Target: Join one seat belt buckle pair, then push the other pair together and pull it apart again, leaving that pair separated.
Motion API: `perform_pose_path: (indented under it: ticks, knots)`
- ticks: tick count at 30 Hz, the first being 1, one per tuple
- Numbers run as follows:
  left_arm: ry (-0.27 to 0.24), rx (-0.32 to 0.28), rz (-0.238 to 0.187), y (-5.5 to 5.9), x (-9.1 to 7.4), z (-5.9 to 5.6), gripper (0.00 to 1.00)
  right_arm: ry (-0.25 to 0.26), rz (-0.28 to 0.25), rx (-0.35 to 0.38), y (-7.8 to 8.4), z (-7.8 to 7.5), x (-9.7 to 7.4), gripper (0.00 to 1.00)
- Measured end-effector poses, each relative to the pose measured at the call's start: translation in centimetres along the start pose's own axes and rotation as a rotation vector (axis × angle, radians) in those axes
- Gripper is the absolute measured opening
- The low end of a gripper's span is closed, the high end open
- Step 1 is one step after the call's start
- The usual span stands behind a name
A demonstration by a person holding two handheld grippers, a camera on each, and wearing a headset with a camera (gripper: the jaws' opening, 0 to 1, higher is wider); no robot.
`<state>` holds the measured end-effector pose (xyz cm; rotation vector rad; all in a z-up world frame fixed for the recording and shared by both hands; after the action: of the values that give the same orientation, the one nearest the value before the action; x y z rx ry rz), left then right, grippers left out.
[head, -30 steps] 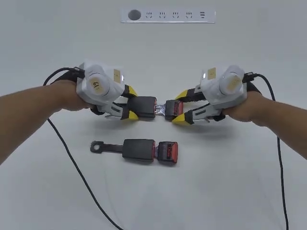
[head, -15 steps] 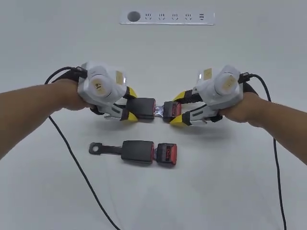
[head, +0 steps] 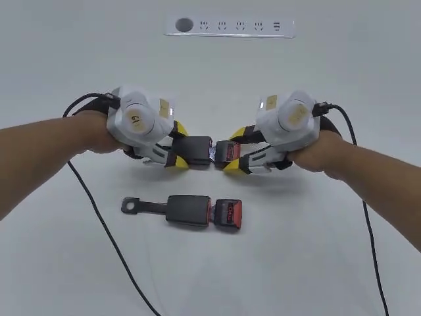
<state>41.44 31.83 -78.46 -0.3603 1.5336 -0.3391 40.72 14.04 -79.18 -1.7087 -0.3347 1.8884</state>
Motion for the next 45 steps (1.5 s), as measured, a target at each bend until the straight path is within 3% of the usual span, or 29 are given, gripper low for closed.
perform_pose_path:
  ticks: [34,45]
  knots:
    - [0.028,0.053,0.038,-0.4,-0.1,0.2,0.33,0.002,0.058,-0.058,-1.0,0.0,0.1,0.33]
    - [0.029,0.045,0.026,-0.2,-0.2,0.1,0.34,0.011,0.075,-0.067,-1.1,0.1,0.2,0.33]
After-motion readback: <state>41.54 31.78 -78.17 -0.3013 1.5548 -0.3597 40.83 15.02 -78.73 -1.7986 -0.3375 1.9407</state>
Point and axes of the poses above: the centre of the closed fingertips' face, and the gripper's own axes: x roughly forward along the fingers, z roughly to its left, y roughly out of its underside, the point moved 9 cm from there along -x, roughly backward along the fingers, and after that the axes turned 11 degrees about z, right-handed, at the moved point
